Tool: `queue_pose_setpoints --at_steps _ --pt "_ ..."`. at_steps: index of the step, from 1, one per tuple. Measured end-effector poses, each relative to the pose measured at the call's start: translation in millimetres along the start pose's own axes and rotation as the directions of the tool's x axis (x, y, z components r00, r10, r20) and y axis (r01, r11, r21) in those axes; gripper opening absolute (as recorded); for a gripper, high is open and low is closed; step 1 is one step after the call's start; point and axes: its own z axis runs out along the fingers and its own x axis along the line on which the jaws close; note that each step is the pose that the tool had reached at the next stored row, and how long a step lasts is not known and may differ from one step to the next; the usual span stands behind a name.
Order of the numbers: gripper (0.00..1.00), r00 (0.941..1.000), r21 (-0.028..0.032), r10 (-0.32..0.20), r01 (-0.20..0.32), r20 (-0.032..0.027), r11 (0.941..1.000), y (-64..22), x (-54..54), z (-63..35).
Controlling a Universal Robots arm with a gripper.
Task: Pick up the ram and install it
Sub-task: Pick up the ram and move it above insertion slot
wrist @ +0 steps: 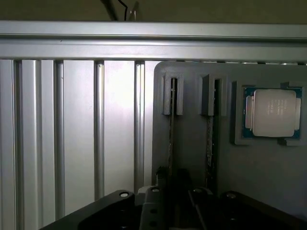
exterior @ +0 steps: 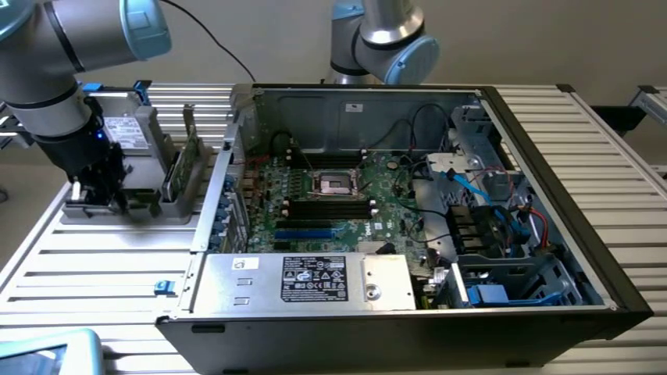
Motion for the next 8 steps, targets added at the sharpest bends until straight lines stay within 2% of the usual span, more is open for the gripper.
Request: queue_pose_setpoints --at_steps 2,8 --pt "0.13 1.0000 0.0000 0.000 0.000 -0.0001 1.0000 0.0 0.0 0.0" --pt "0.13 1.0000 0.0000 0.000 0.000 0.0000 1.0000 0.0 0.0 0.0"
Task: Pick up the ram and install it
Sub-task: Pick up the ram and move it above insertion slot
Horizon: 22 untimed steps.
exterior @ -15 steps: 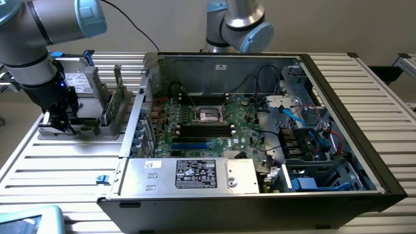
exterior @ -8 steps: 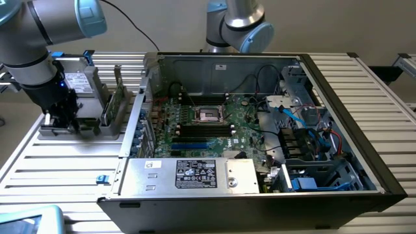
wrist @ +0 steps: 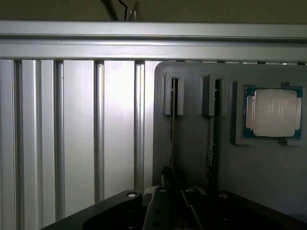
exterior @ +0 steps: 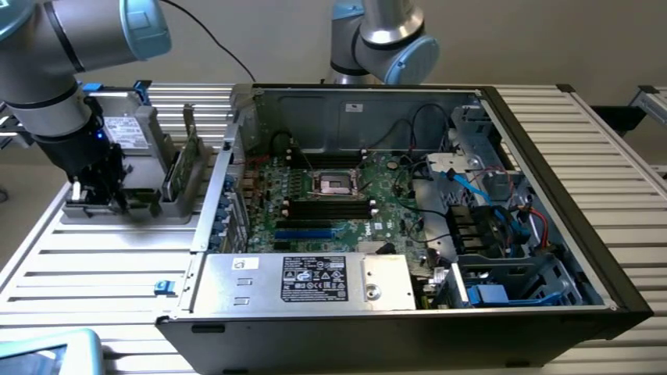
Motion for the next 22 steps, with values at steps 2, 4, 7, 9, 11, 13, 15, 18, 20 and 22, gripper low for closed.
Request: queue_pose_setpoints --at_steps 2,4,7,9,11,13,15,18,20,22 --pt "0.13 1.0000 0.0000 0.000 0.000 0.0000 1.0000 0.0 0.0 -0.3" --pt "0.13 1.0000 0.0000 0.000 0.000 0.0005 1.0000 0.1 -0.1 -3.2" --pt "0.13 1.0000 0.0001 0.000 0.000 0.0015 1.0000 0.3 -0.3 -9.5" --pt "0.13 1.0000 0.0000 0.000 0.000 0.0018 1.0000 0.4 -0.4 -14.9" --pt "0.13 1.0000 0.0001 0.000 0.000 0.0020 1.0000 0.6 -0.6 -21.2" --pt "0.13 1.0000 -0.0001 0.000 0.000 0.0025 1.0000 0.8 -0.8 -29.0" --pt "0.13 1.0000 -0.0001 0.000 0.000 0.0036 1.0000 1.0 -1.0 -36.2" --pt "0.13 1.0000 -0.0002 0.000 0.000 0.0049 1.0000 1.4 -1.3 -48.2" --pt "0.13 1.0000 -0.0005 0.000 0.000 0.0055 1.0000 1.6 -1.5 -56.3" --pt "0.13 1.0000 -0.0004 0.000 0.000 0.0061 1.0000 1.8 -1.7 -64.3"
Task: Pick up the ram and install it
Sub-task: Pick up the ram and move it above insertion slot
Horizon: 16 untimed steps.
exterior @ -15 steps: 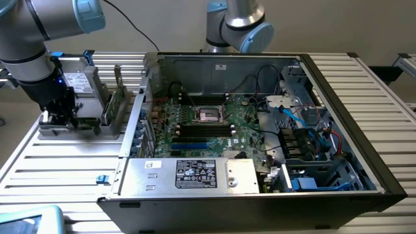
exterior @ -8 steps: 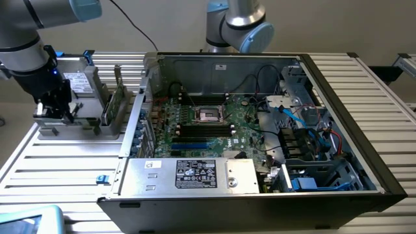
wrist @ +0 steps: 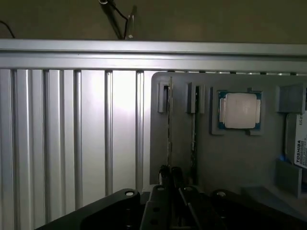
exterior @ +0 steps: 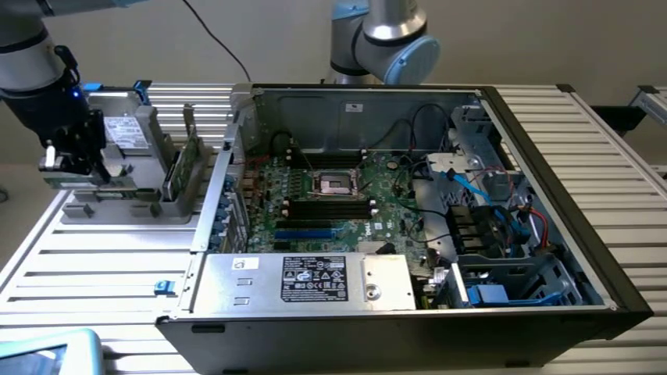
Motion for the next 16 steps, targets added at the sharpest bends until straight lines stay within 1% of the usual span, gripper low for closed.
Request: queue_pose_setpoints --at_steps 7,9,13,16 --pt "0.13 1.0000 -0.0003 0.000 0.000 0.0011 1.0000 0.7 -1.0 -32.0" --pt "0.13 1.0000 -0.0014 0.000 0.000 0.0017 1.0000 0.2 -1.2 -39.9" --pt "0.13 1.0000 -0.0074 -0.002 0.002 0.0076 1.0000 -5.7 -1.7 -51.6" --pt "0.13 0.9999 -0.0112 -0.003 0.004 0.0101 0.9999 -12.2 -1.8 -63.6"
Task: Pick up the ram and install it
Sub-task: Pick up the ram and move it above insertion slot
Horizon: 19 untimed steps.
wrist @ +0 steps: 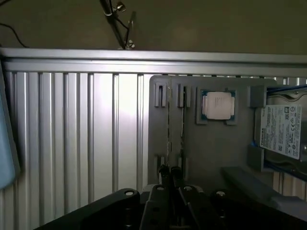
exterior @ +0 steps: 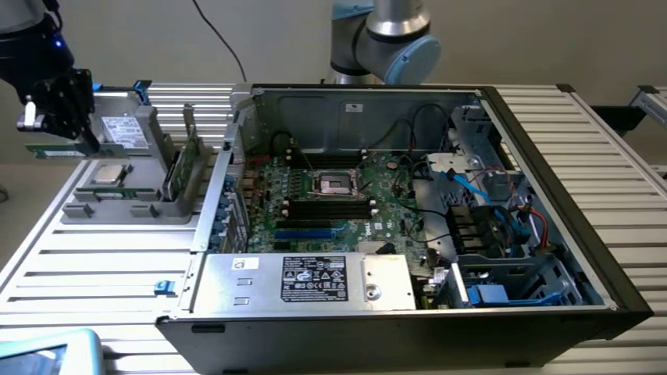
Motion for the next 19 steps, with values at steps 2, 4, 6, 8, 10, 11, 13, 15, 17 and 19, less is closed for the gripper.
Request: queue_pose_setpoints --at_steps 2,4,6,8,10,11,13,15,17,19 --pt "0.13 1.0000 -0.0013 -0.001 0.001 0.0015 1.0000 -5.3 0.0 -9.3" --pt "0.13 1.0000 -0.0020 -0.001 0.001 0.0039 1.0000 -11.1 0.0 -18.1" --pt "0.13 1.0000 -0.0018 -0.002 0.002 0.0087 1.0000 -18.0 0.0 -25.1" --pt "0.13 0.9999 -0.0021 -0.003 0.003 0.0158 1.0000 -25.7 0.2 -30.8" --pt "0.13 0.9997 -0.0019 -0.004 0.004 0.0235 1.0000 -33.3 0.3 -35.9" --pt "0.13 0.9996 -0.0020 -0.004 0.004 0.0275 1.0000 -37.2 0.4 -38.6" --pt "0.13 0.9994 -0.0021 -0.005 0.005 0.0350 1.0000 -44.6 0.6 -44.6" --pt "0.13 0.9992 -0.0020 -0.006 0.006 0.0402 1.0000 -51.2 1.3 -52.6" --pt "0.13 0.9990 -0.0021 -0.007 0.007 0.0440 1.0000 -57.4 1.6 -61.6" --pt "0.13 0.9989 -0.0021 -0.008 0.008 0.0472 1.0000 -63.8 1.7 -70.2"
